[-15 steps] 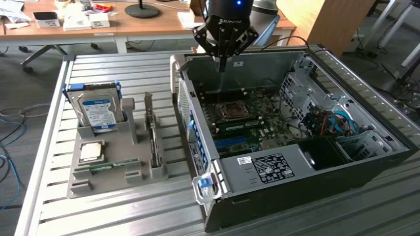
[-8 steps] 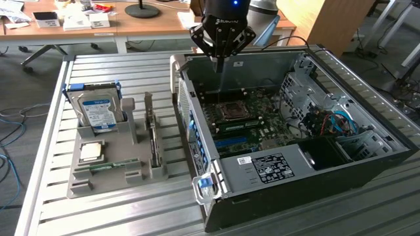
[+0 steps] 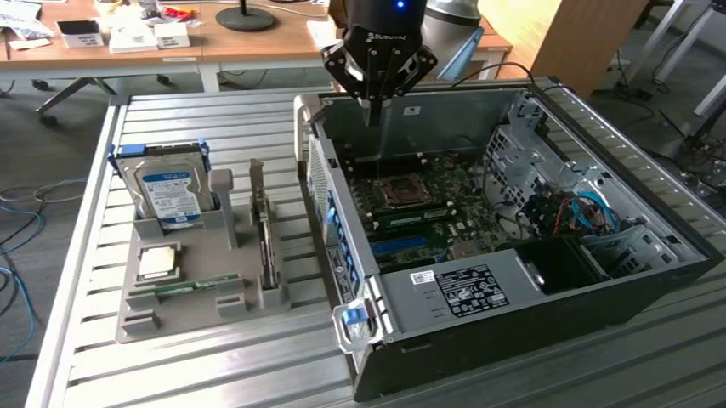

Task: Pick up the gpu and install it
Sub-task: 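Reach for the gpu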

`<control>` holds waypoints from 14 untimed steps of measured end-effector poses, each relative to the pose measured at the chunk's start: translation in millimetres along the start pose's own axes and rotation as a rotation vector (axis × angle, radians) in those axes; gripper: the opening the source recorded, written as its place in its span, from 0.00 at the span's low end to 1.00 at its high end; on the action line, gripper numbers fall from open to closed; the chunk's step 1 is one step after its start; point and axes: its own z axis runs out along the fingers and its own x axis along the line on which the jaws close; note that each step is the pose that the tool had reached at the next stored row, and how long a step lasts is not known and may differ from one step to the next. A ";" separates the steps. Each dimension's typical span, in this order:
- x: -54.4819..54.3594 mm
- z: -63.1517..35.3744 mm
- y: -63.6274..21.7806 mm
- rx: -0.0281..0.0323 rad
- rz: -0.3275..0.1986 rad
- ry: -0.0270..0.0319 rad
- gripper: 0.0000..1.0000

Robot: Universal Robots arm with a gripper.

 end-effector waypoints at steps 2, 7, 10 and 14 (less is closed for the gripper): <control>1.6 -0.1 -0.1 0.0001 0.000 0.0001 0.11; 5.7 -0.2 -0.4 0.0001 0.000 0.0001 0.11; 8.5 -0.2 -0.6 0.0000 0.000 0.0000 0.11; 12.8 -0.3 -1.0 0.0001 0.000 0.0001 0.11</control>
